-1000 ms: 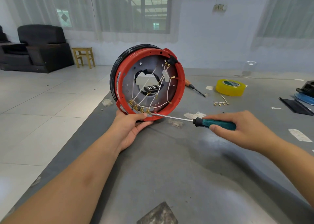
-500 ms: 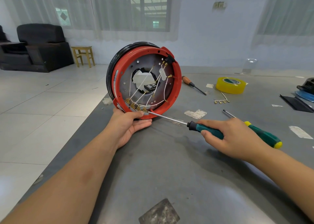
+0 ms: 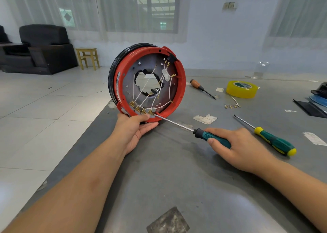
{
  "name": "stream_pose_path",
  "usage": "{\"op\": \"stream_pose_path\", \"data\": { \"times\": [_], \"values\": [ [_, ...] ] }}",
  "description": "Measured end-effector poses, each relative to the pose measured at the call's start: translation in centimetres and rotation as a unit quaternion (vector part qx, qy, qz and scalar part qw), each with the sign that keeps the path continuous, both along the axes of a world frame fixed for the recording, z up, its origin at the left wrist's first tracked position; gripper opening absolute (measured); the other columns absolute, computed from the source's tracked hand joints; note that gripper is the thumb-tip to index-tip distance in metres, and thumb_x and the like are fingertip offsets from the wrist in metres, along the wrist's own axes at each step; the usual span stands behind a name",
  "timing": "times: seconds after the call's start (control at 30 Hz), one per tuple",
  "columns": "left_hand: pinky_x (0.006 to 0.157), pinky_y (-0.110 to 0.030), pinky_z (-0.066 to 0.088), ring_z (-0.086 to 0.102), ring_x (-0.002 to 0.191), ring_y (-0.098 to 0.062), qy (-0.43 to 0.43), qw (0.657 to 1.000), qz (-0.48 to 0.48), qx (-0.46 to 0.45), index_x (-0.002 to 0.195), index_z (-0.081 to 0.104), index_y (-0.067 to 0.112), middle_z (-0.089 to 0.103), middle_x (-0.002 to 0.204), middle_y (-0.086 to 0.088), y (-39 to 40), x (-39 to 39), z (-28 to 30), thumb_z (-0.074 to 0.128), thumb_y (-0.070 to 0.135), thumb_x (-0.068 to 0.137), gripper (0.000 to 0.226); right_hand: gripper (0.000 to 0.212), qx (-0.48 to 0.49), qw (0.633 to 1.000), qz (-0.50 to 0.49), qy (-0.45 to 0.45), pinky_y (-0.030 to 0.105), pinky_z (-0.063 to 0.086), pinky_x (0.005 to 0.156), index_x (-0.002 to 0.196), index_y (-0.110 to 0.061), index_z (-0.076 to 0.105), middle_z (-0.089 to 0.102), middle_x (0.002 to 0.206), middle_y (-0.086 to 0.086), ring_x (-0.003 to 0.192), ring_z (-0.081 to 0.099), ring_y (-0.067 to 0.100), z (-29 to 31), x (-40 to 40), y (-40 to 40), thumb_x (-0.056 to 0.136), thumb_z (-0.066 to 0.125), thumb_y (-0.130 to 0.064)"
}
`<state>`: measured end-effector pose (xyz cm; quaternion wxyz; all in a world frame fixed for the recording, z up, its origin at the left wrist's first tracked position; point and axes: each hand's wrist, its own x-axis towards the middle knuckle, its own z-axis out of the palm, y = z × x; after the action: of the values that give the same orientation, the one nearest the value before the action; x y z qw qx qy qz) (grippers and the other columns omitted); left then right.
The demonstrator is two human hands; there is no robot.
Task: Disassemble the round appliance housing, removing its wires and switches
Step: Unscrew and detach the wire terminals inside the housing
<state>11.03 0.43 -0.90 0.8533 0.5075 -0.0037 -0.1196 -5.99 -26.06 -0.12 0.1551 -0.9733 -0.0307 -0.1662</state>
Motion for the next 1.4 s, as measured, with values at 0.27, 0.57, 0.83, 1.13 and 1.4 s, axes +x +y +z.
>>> {"op": "stream_pose_path", "data": {
  "times": [0.27, 0.57, 0.83, 1.13, 1.4],
  "values": [
    [0.075, -0.05, 0.066, 0.077, 0.093, -0.046, 0.013, 0.999, 0.02, -0.032, 0.14, 0.047, -0.006, 0.072, 0.116, -0.032, 0.0, 0.2, -0.1, 0.065, -0.017, 0.091, 0.053, 0.04, 0.019, 1.0, 0.002, 0.013, 0.022, 0.048, 0.059, 0.136, -0.048, 0.058, 0.069, 0.084, -0.014, 0.074, 0.061, 0.005, -0.5, 0.1, 0.3, 0.098, 0.045, -0.052],
    [0.077, -0.049, 0.066, 0.077, 0.096, -0.046, 0.01, 0.999, 0.021, -0.038, 0.142, 0.046, -0.007, 0.071, 0.119, -0.033, 0.0, 0.1, -0.1, 0.065, -0.013, 0.093, 0.053, 0.039, 0.008, 0.999, 0.012, 0.03, 0.023, 0.041, 0.053, 0.136, -0.05, 0.055, 0.068, 0.079, -0.009, 0.07, 0.058, 0.006, -0.8, 0.1, 0.6, 0.1, 0.041, -0.054],
    [0.073, -0.044, 0.066, 0.077, 0.094, -0.046, 0.013, 0.998, 0.023, -0.05, 0.14, 0.049, -0.009, 0.074, 0.113, -0.031, 0.0, -0.1, 0.0, 0.067, -0.01, 0.093, 0.05, 0.035, 0.012, 0.999, 0.019, 0.034, 0.028, 0.036, 0.05, 0.134, -0.051, 0.051, 0.062, 0.068, -0.004, 0.069, 0.057, 0.009, -0.8, 0.1, 1.0, 0.103, 0.036, -0.055],
    [0.068, -0.042, 0.066, 0.077, 0.094, -0.046, 0.02, 0.997, 0.027, -0.071, 0.144, 0.045, -0.007, 0.074, 0.112, -0.03, 0.1, -0.3, 0.2, 0.069, -0.009, 0.093, 0.057, 0.025, 0.127, 0.991, 0.032, 0.038, 0.035, 0.049, 0.061, 0.119, -0.054, 0.062, 0.065, 0.067, -0.009, 0.061, 0.059, 0.011, -0.6, 0.1, 1.7, 0.105, 0.043, -0.045],
    [0.072, -0.052, 0.066, 0.078, 0.09, -0.045, 0.017, 0.997, 0.024, -0.072, 0.141, 0.041, 0.014, 0.074, 0.114, -0.025, 0.0, -0.2, 0.3, 0.07, -0.011, 0.092, 0.062, 0.023, 0.251, 0.967, 0.039, 0.034, 0.033, 0.045, 0.059, 0.109, -0.054, 0.067, 0.063, 0.061, 0.004, 0.053, 0.052, 0.008, -0.1, 0.2, 1.1, 0.098, 0.046, -0.051]
  ]
}}
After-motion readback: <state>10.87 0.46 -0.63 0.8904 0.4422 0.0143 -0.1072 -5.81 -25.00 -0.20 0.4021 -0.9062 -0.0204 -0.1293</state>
